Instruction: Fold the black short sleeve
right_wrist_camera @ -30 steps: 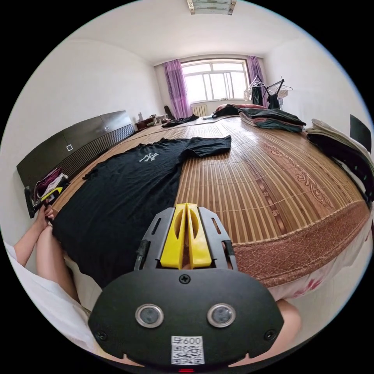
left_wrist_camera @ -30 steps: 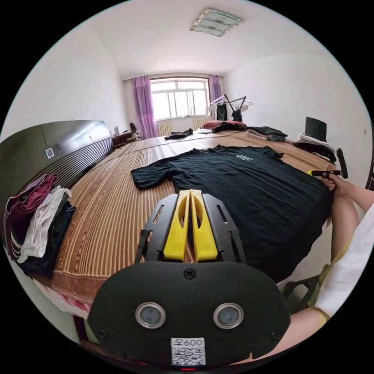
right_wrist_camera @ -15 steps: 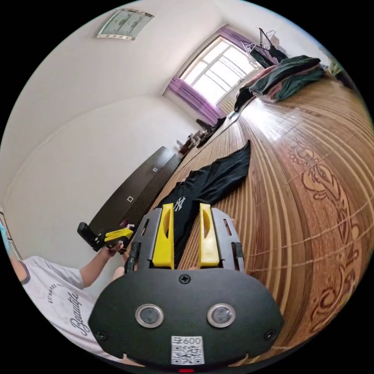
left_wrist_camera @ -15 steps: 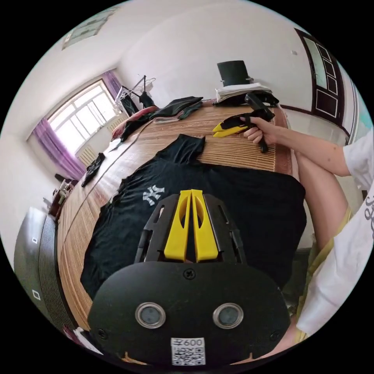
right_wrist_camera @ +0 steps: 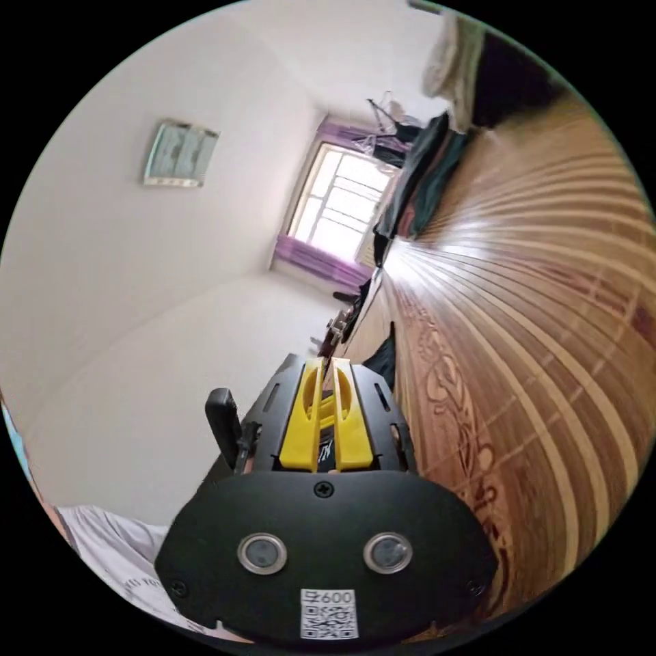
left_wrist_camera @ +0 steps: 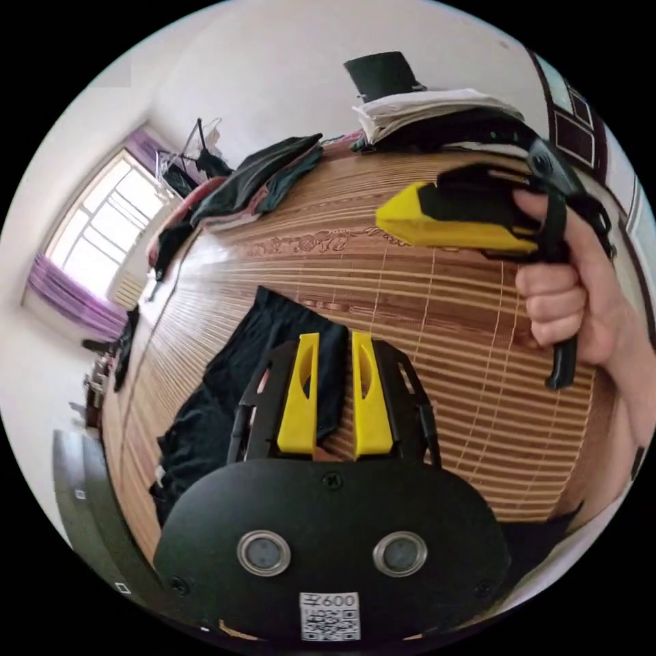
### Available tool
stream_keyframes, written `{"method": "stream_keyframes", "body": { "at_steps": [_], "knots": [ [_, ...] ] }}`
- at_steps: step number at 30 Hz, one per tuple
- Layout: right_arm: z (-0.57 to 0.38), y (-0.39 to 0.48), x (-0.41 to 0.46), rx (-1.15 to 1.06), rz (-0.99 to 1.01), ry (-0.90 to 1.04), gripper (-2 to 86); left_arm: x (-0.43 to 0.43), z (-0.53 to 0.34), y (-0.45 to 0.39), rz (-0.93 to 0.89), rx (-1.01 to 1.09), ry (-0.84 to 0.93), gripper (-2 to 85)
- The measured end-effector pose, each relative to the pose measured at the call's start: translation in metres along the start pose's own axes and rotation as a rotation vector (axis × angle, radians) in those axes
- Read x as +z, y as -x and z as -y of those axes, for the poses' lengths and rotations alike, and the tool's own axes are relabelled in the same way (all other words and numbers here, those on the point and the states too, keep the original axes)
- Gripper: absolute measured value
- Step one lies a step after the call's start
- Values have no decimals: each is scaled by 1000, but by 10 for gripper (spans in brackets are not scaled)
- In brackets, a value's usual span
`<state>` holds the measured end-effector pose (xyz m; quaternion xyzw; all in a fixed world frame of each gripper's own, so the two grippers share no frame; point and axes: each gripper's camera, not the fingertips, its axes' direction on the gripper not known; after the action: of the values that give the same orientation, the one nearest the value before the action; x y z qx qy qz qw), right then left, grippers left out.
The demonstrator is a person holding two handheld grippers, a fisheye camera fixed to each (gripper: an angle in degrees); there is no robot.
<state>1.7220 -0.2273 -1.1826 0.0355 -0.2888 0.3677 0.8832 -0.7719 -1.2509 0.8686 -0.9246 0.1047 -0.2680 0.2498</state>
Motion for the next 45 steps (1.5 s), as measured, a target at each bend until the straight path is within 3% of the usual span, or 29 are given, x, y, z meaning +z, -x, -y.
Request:
{"method": "stream_keyframes", "body": {
  "at_steps": [2, 9, 14, 20, 24, 29, 32, 36, 41, 45],
  "knots": [
    [0, 30, 3, -48, -15, 33, -4, 44, 2, 7, 20, -31, 90, 25],
    [-3, 69, 19, -9, -80, 95, -8, 77, -35, 53, 124, -51, 50, 20],
    [-9, 106, 25, -40, -91, 123, -3, 34, -106, 174, 21, -356, -177, 18],
    [-26, 137, 60, -48, -86, 249, 42, 30, -176, 290, -123, -540, -218, 21],
    [-38, 153, 75, -38, -85, 273, 54, 51, -198, 332, -256, -543, -242, 24],
    [-44, 173, 75, -5, -148, 255, 58, 78, -202, 377, -535, -585, -276, 59],
    [-45, 187, 68, -14, -169, 209, 52, 77, -213, 407, -459, -671, -214, 94],
    [-50, 199, 57, 3, -172, 138, 40, 54, -227, 425, -339, -561, -176, 99],
    [-62, 216, 63, 6, -176, 136, 30, 31, -228, 363, -40, -120, -49, 92],
    [-70, 225, 70, 11, -176, 155, 25, 32, -234, 352, -27, -75, -52, 76]
  ]
}}
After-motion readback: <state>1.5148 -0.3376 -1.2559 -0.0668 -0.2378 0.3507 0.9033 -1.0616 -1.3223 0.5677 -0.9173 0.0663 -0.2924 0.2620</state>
